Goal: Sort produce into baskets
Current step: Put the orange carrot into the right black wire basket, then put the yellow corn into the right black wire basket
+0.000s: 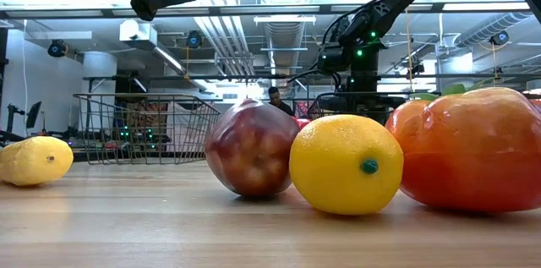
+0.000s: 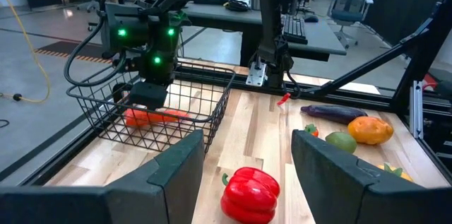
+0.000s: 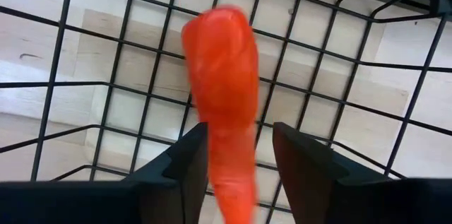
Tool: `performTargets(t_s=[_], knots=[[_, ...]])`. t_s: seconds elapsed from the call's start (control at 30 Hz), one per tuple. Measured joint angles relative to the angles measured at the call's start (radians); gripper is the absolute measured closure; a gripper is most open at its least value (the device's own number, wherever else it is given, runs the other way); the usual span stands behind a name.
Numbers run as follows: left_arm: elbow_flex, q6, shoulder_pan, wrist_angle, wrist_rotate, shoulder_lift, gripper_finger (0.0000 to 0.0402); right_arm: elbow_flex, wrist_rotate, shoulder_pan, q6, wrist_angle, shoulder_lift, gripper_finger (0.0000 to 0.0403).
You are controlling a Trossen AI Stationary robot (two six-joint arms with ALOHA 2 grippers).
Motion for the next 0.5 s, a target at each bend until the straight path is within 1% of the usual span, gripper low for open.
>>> performTargets(t_s=[0.13,0.27,0.43,0.5], knots=[[0.000,0.000,0.000,0.000,0.000,0.000,0.0203,0.005,0.000,0.000,-0.001,-0.011,-0.001,0.0240],[0.000,-0.009,0.000,-0.019,0.000,0.000,0.0203,0.048,0.001,0.006,-0.018,-0.064,-0.030,0.0235],[0.000,-0.028,-0.001,-0.052,0.029,0.000,0.0203,0.075,0.007,0.050,-0.056,-0.081,-0.144,0.0237],[0.000,-0.032,-0.006,-0.055,0.048,0.000,0.0203,0.069,0.037,0.094,-0.080,-0.071,-0.207,0.0241]])
